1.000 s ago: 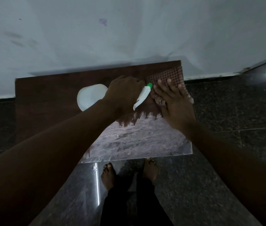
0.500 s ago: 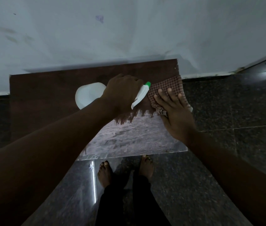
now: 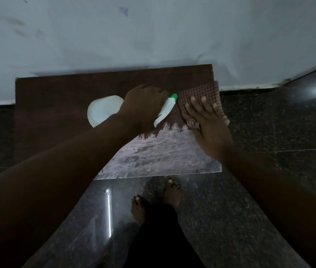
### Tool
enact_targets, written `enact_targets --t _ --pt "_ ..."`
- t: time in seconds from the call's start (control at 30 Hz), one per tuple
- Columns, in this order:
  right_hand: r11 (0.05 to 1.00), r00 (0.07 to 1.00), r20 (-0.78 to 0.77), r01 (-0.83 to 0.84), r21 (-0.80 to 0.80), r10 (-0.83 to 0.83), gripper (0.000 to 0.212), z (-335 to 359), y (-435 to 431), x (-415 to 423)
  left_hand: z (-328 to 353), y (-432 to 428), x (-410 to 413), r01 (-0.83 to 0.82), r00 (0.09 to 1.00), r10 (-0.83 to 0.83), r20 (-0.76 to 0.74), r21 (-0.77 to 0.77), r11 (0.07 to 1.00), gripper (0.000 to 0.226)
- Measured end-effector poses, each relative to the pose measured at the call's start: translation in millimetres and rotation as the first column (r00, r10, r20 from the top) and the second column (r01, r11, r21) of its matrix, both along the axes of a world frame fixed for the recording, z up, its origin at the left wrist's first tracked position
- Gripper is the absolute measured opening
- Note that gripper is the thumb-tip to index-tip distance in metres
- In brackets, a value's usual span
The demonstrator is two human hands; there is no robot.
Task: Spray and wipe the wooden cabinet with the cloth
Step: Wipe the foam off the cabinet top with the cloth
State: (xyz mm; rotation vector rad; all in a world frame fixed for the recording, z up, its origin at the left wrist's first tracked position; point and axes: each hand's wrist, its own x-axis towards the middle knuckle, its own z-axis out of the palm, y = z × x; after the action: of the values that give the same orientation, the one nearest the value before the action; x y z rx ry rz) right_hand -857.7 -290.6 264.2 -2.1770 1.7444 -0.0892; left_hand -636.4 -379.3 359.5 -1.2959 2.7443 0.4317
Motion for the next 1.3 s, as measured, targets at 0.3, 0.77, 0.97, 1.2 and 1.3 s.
enact_targets --t 0.3,0.77,0.97,1.2,1.3 --pt "0.998 0.998 0.028 0.057 0.036 -0.058 0.051 3.7 -14.9 2.9 -2.2 37.1 15.9 0.012 1.0 -0.012 -0.022 -0.022 1.0 0.04" --pt "0.999 0.978 0.209 -0.017 0.046 0.007 0.048 8.5 11.2 -12.1 -4.8 90.7 27.2 -0.024 0.998 0.027 0.059 -0.056 0.998 0.058" --pt "0.999 0.975 0.222 -0.036 0.019 0.031 0.047 3.8 -21.5 -15.9 -12.4 108.0 19.5 -0.043 0.992 0.05 0.12 -0.056 0.998 0.037" --pt "0.998 0.971 0.233 -0.055 0.009 0.051 0.047 0.2 -22.0 -17.6 -12.3 124.7 18.8 -0.054 0.991 0.049 0.123 0.038 0.998 0.051" --pt "0.995 0.976 0.193 -0.099 -0.012 0.099 0.048 -0.7 -11.1 -14.2 -10.4 125.4 19.6 -0.058 0.991 0.05 0.124 0.061 0.996 0.059"
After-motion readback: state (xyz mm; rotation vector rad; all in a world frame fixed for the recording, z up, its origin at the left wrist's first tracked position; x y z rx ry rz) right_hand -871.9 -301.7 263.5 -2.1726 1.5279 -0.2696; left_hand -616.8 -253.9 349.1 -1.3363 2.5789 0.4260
